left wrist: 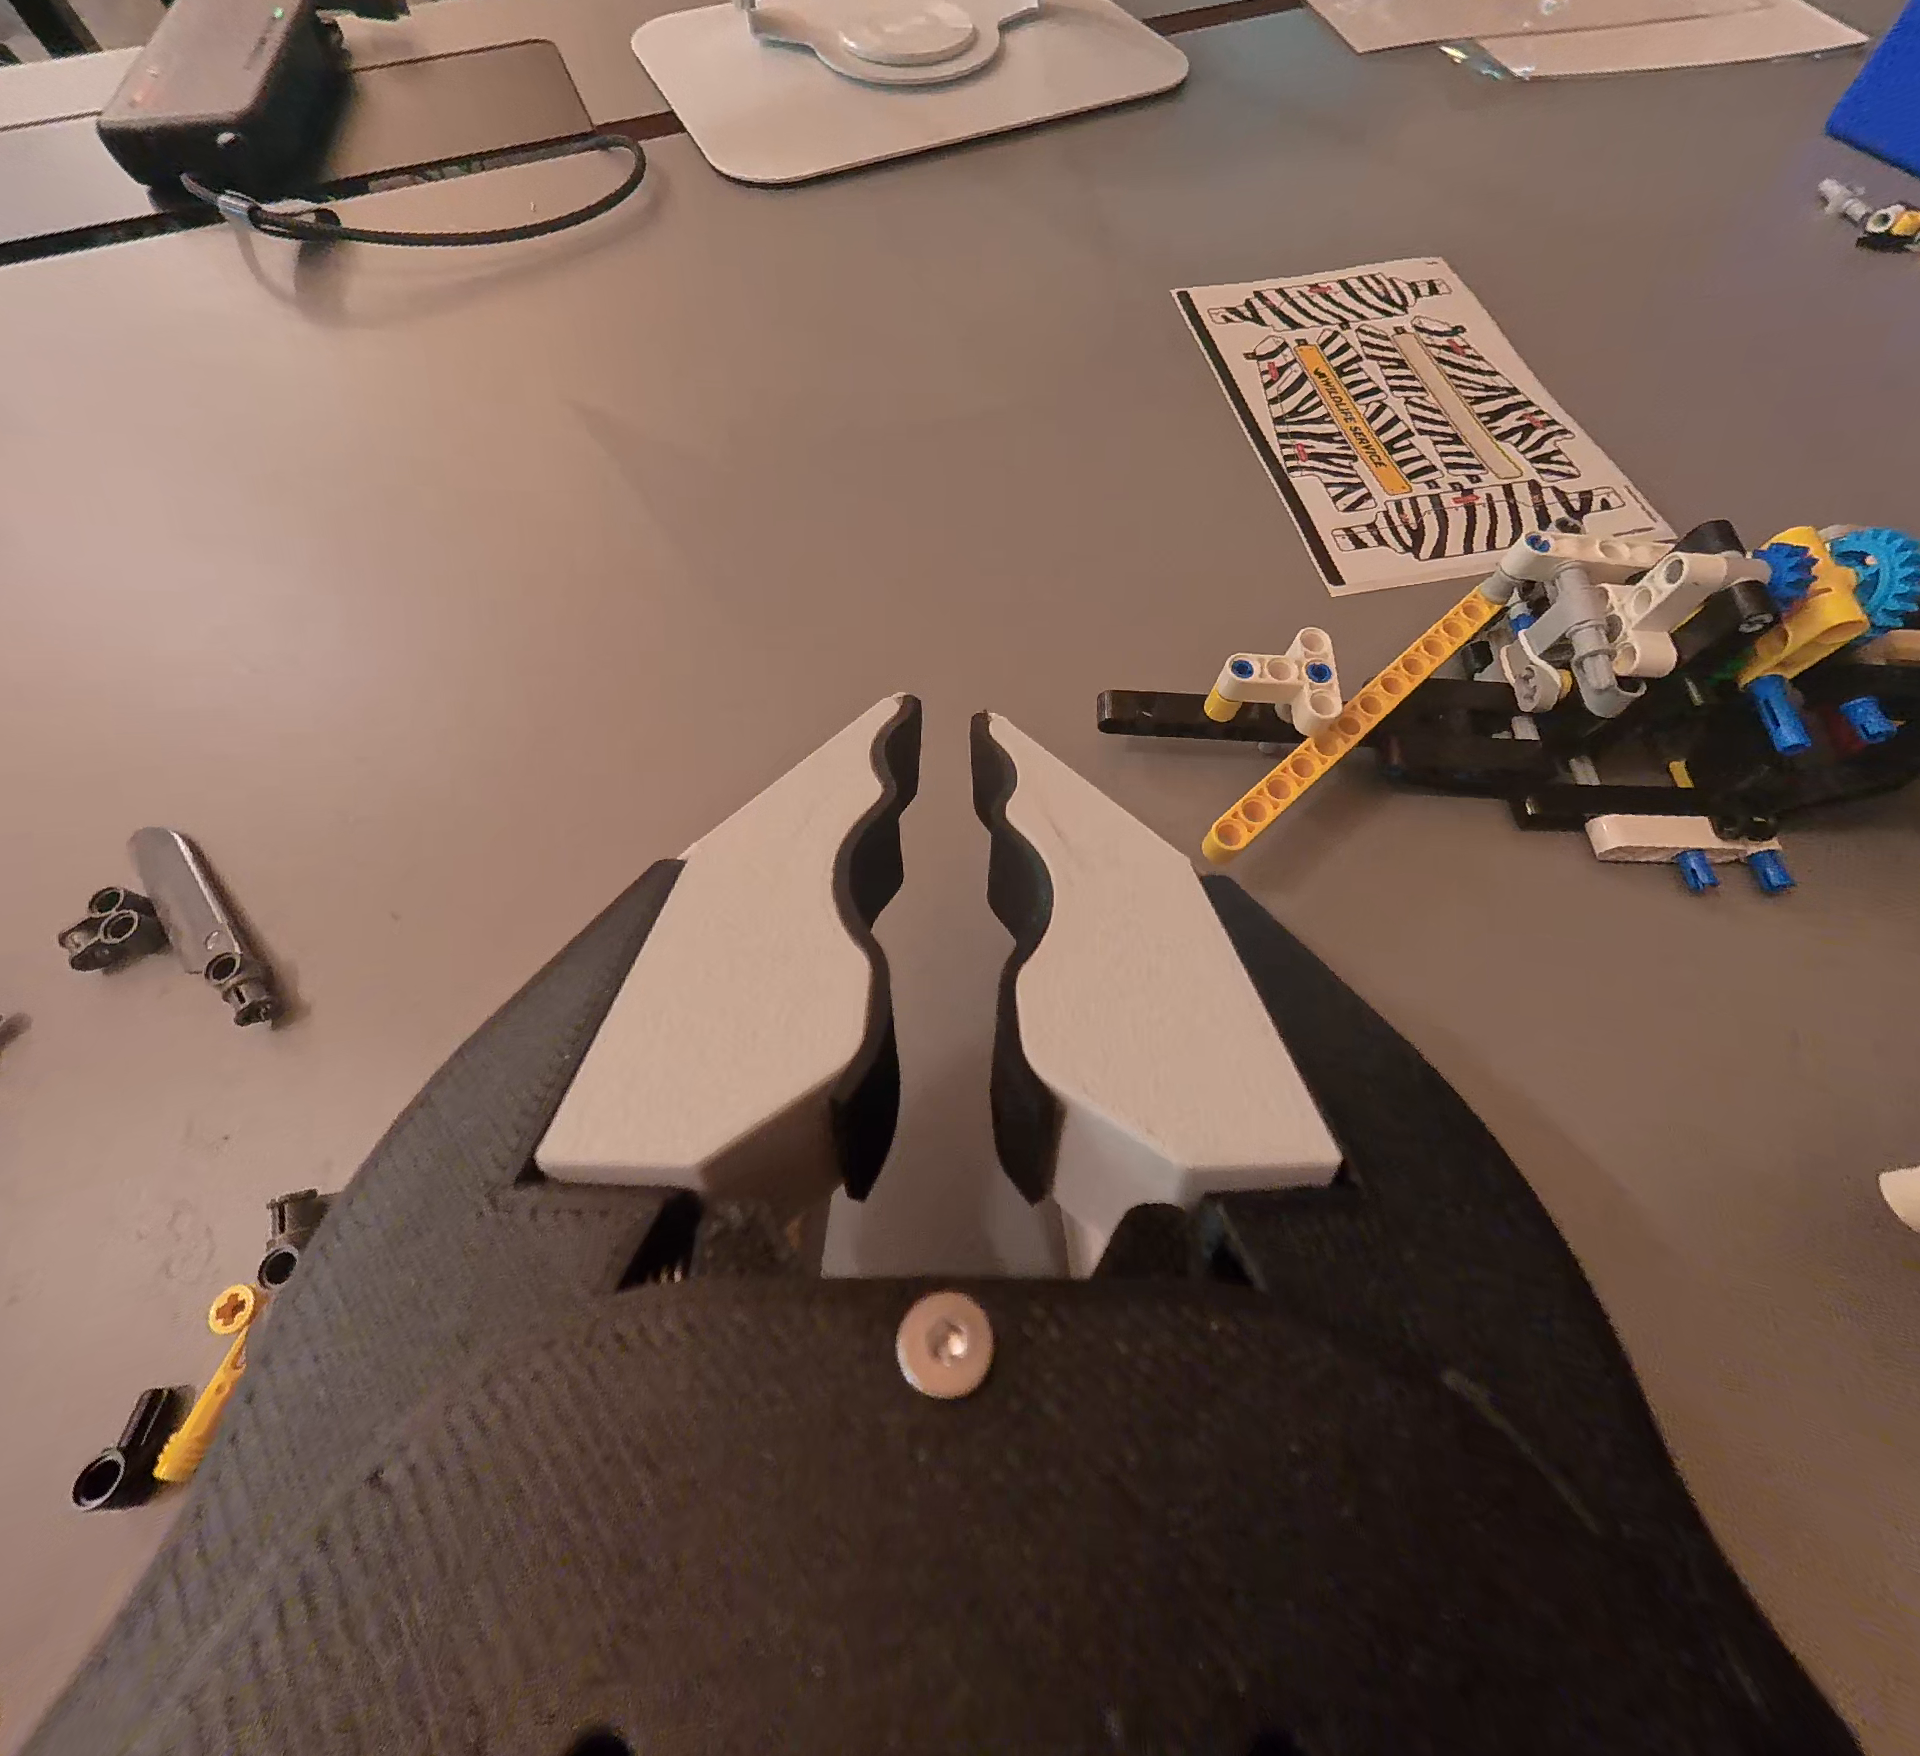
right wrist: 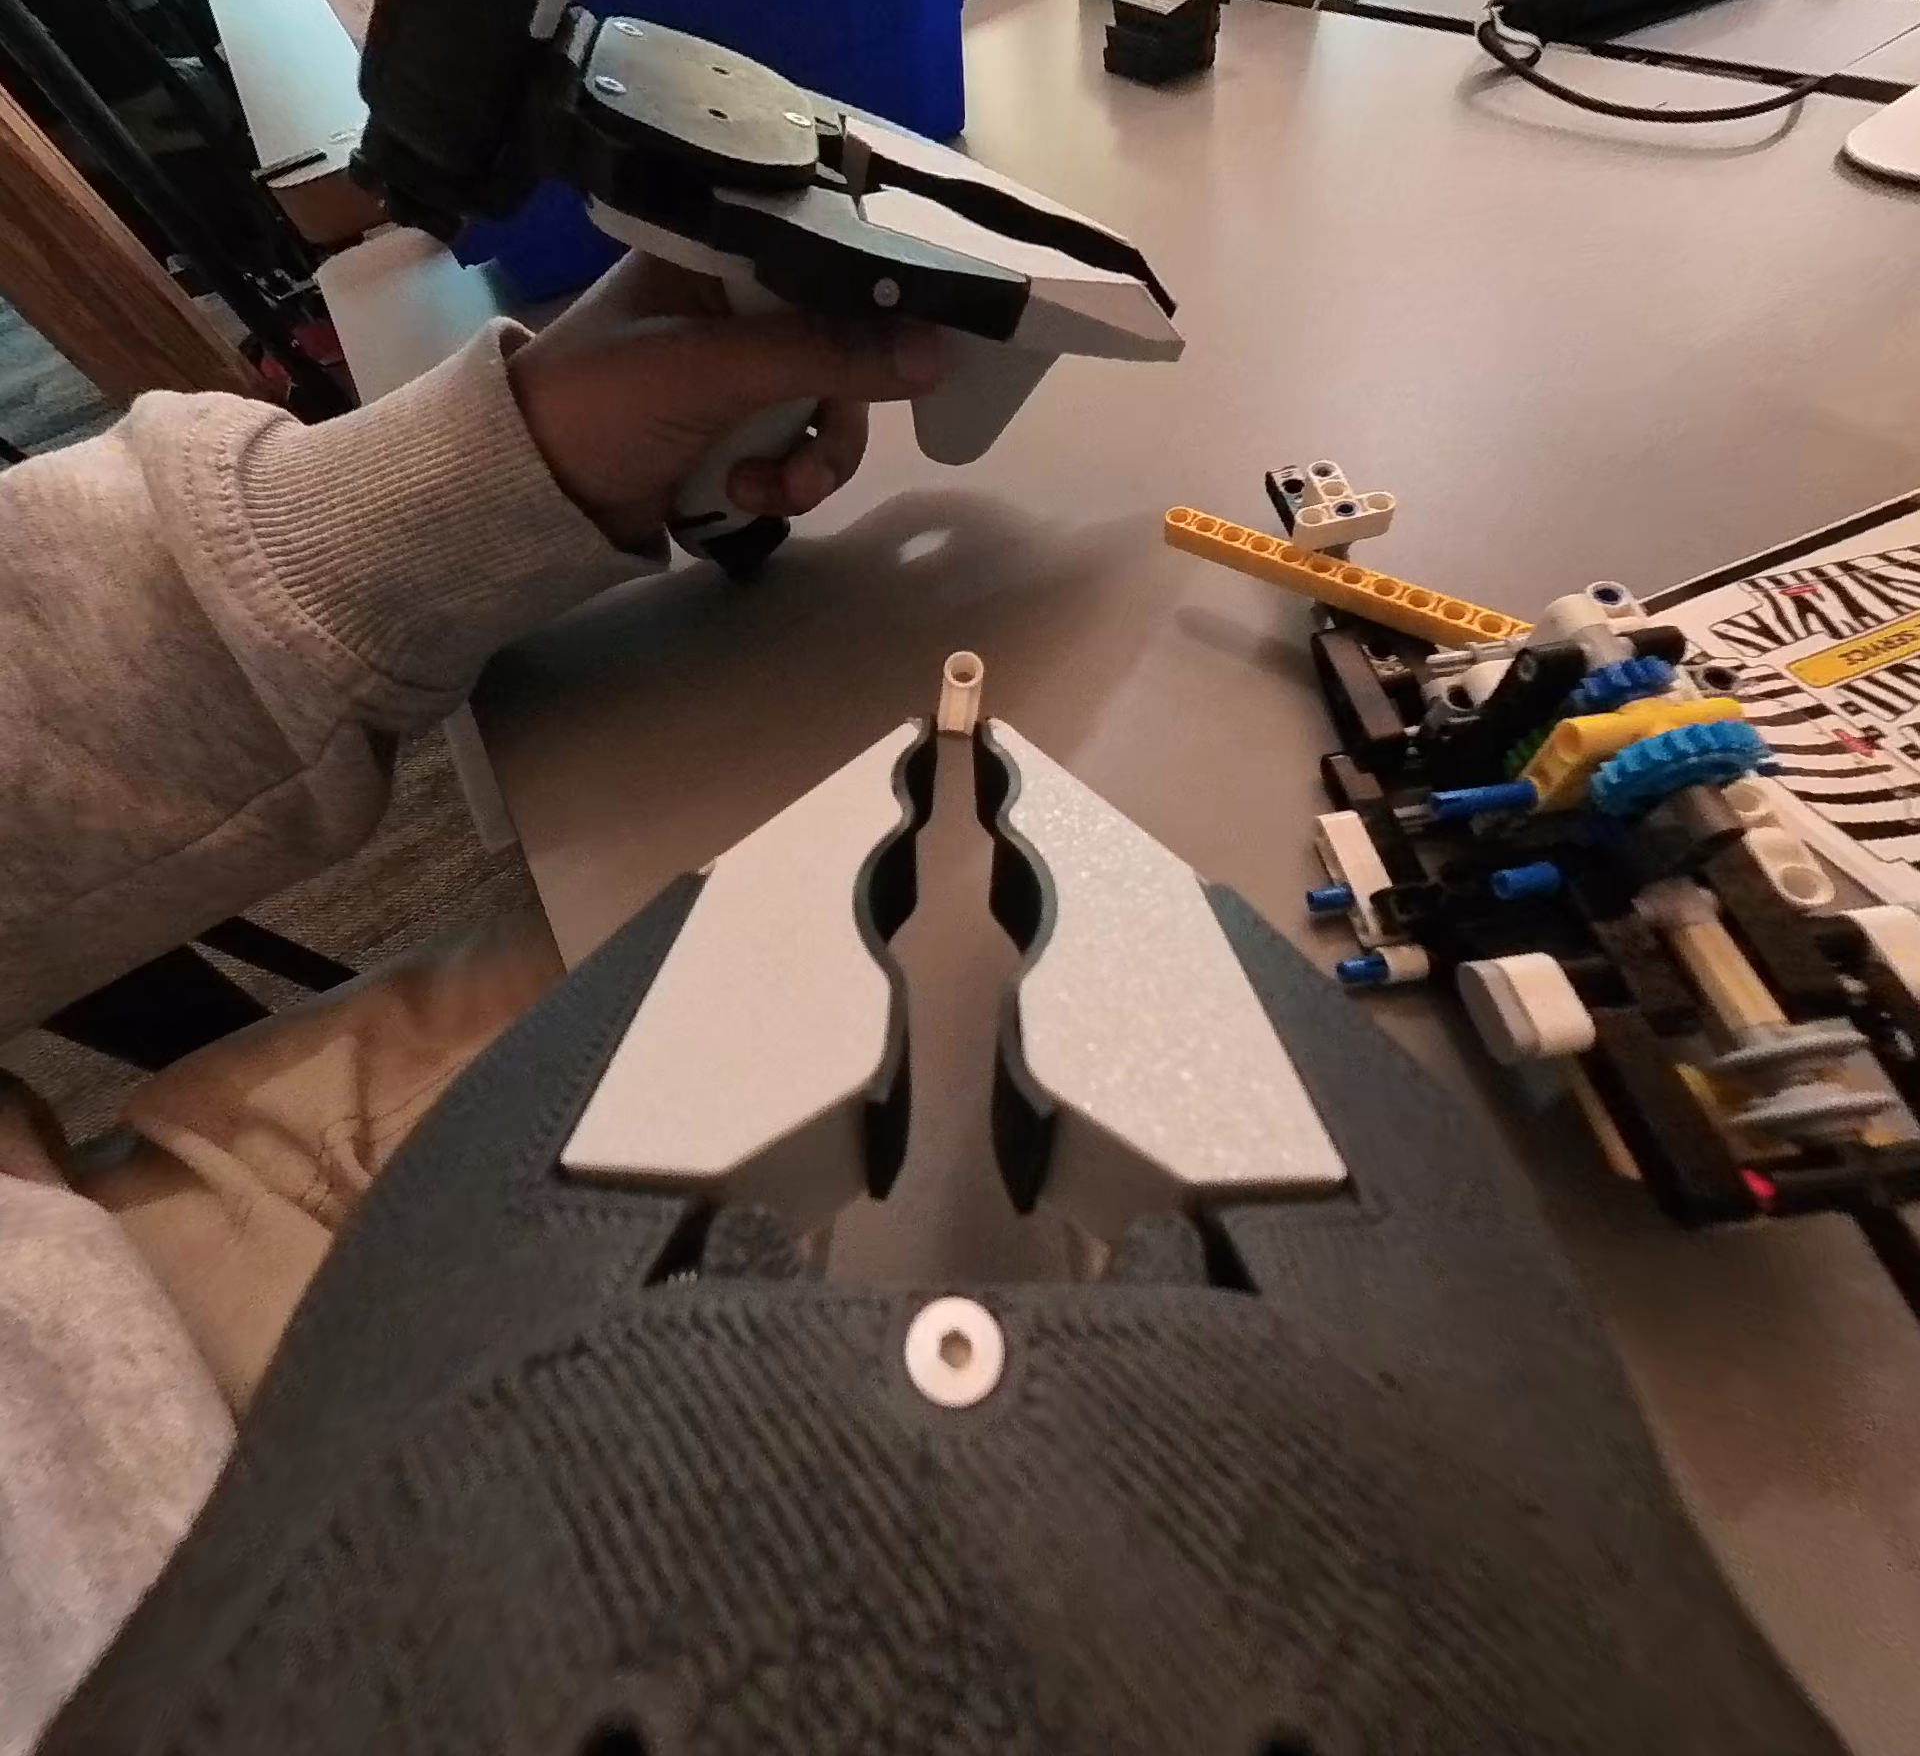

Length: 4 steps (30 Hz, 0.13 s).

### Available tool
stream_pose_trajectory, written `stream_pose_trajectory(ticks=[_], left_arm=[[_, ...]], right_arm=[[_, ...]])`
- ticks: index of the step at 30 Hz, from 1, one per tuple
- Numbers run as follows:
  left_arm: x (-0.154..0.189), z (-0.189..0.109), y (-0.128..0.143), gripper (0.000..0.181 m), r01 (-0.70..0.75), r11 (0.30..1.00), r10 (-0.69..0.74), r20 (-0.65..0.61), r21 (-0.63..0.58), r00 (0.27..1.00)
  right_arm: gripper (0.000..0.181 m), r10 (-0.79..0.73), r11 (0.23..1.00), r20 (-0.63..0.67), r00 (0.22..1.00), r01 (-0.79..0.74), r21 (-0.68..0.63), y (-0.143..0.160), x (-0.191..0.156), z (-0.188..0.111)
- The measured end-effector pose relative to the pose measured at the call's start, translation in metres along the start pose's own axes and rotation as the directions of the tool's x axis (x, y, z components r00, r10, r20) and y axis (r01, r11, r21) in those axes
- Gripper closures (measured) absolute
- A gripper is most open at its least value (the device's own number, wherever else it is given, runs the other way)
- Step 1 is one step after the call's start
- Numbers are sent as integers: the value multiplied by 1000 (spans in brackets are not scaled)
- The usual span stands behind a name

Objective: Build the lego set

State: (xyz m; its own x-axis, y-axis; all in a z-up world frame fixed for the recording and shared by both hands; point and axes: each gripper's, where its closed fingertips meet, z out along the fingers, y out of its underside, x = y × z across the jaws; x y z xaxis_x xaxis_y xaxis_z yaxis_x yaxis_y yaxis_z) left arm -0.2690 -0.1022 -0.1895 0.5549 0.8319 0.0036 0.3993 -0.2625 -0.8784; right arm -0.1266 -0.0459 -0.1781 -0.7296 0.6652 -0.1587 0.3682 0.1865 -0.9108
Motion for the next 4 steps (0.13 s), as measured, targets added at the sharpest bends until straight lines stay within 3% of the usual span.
stream_pose_trajectory(ticks=[1,4], left_arm=[[0,0,0,173,0,1000,0,0,0,1000],[0,0,0,173,2,1000,-2,-2,-2,1000]], right_arm=[[176,-1,1000,0,1000,1,-1,0,0,0],[176,0,1000,0,1000,0,0,0,0,0]])
